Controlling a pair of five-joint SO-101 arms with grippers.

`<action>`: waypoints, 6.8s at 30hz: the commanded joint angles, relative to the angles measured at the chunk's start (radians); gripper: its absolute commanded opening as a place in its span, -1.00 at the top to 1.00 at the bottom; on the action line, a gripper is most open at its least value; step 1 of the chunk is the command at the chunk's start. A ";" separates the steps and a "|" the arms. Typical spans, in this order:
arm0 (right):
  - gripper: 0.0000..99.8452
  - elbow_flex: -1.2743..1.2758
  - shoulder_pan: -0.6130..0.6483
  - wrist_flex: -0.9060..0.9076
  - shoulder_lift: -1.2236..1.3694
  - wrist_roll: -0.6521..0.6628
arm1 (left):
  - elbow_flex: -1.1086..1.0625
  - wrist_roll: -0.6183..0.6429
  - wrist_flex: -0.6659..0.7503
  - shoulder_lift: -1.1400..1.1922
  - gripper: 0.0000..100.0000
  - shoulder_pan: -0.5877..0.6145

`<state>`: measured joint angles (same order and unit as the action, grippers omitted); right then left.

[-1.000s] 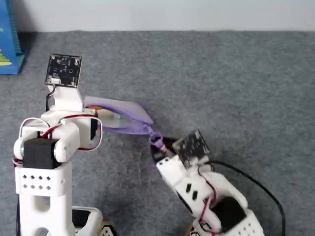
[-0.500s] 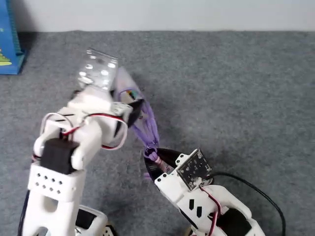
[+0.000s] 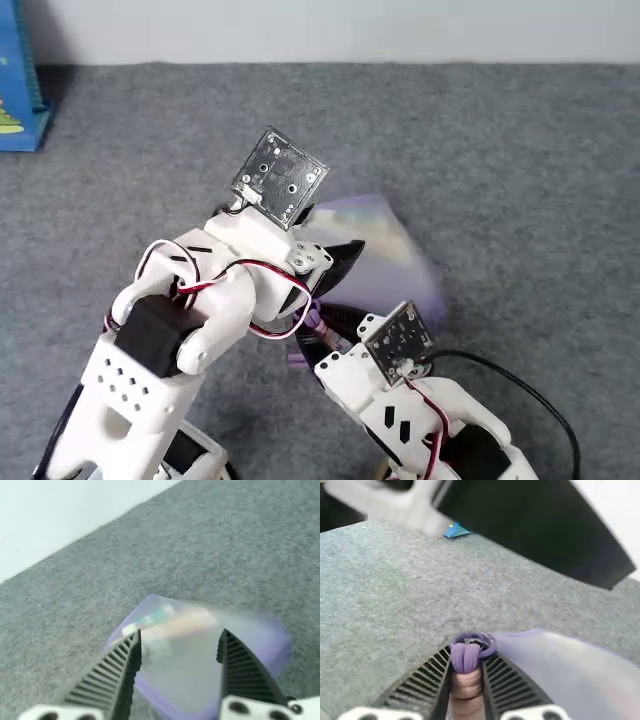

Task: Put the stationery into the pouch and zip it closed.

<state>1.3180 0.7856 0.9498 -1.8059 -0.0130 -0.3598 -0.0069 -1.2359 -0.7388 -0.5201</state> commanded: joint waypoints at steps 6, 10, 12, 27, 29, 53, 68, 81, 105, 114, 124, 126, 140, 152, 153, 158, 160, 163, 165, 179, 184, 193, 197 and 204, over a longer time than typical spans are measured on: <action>0.99 -0.049 -0.082 0.004 -0.012 -0.011 | 0.097 -0.020 -0.103 -0.112 0.52 -0.002; 0.99 -0.126 -0.180 0.027 -0.012 -0.011 | 0.076 -0.121 -0.212 -0.172 0.52 0.072; 0.99 -0.164 -0.188 0.056 -0.012 -0.011 | 0.036 -0.178 -0.224 -0.195 0.52 0.117; 0.99 -0.284 -0.272 0.104 -0.012 -0.011 | -0.315 -0.269 -0.132 -0.376 0.52 -0.034; 0.99 -0.284 -0.272 0.107 -0.012 -0.011 | -0.321 -0.239 -0.114 -0.404 0.52 -0.051; 0.99 -0.476 -0.128 0.326 -0.012 -0.068 | -0.559 -0.187 0.207 -0.436 0.52 -0.204; 0.99 -0.554 -0.131 0.455 -0.012 -0.144 | -0.702 -0.133 0.393 -0.442 0.73 -0.210; 0.99 -0.540 -0.262 0.302 -0.012 -0.302 | -0.700 -0.132 0.315 -0.443 0.97 -0.209; 0.99 -0.137 -0.746 -0.326 -0.007 -0.301 | -0.702 -0.137 0.235 -0.443 0.98 -0.206; 0.99 0.029 -0.834 -0.581 0.001 -0.189 | -0.704 -0.137 0.235 -0.445 0.98 -0.206; 0.99 0.057 -0.888 -0.596 0.001 -0.181 | -0.705 -0.137 0.235 -0.445 0.98 -0.206; 0.99 0.058 -0.906 -0.596 0.001 -0.183 | -0.705 -0.137 0.229 -0.451 0.98 -0.206; 0.99 0.181 -0.964 -0.740 -0.001 -0.137 | -0.733 -0.137 0.114 -0.687 0.98 -0.206; 0.97 0.072 -0.796 -0.423 -0.007 -0.092 | -0.733 -0.121 0.155 -0.687 0.95 -0.138; 0.93 0.040 -0.780 -0.372 -0.007 -0.109 | -0.734 -0.101 0.169 -0.687 0.92 -0.103; 0.53 -0.083 -0.708 -0.154 -0.007 -0.152 | -0.734 0.015 0.199 -0.687 0.59 0.040; 0.41 -0.112 -0.682 -0.087 -0.007 -0.153 | -0.734 0.052 0.199 -0.687 0.53 0.064; 0.42 -0.140 -0.670 -0.024 -0.007 -0.155 | -0.734 0.068 0.221 -0.687 0.53 0.092; 0.49 -0.155 -0.670 0.021 -0.008 -0.155 | -0.734 0.069 0.232 -0.687 0.53 0.117; 0.62 -0.230 -0.680 0.185 -0.008 -0.152 | -0.645 0.069 0.212 -0.689 0.53 0.256; 0.62 -0.365 -0.679 0.236 -0.008 -0.153 | -0.553 0.069 0.140 -0.694 0.53 0.308; 0.62 -0.543 -0.671 0.306 -0.008 -0.155 | -0.357 0.069 -0.003 -0.695 0.53 0.316; 0.62 -0.589 -0.671 0.302 -0.008 -0.155 | -0.302 0.069 -0.028 -0.695 0.53 0.318; 0.62 -0.586 -0.671 0.344 -0.008 -0.187 | -0.271 0.068 -0.066 -0.695 0.53 0.322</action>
<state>0.7718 0.1074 1.2720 -1.8228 -0.1680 -0.6805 0.0499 -1.2866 -1.4293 -0.2041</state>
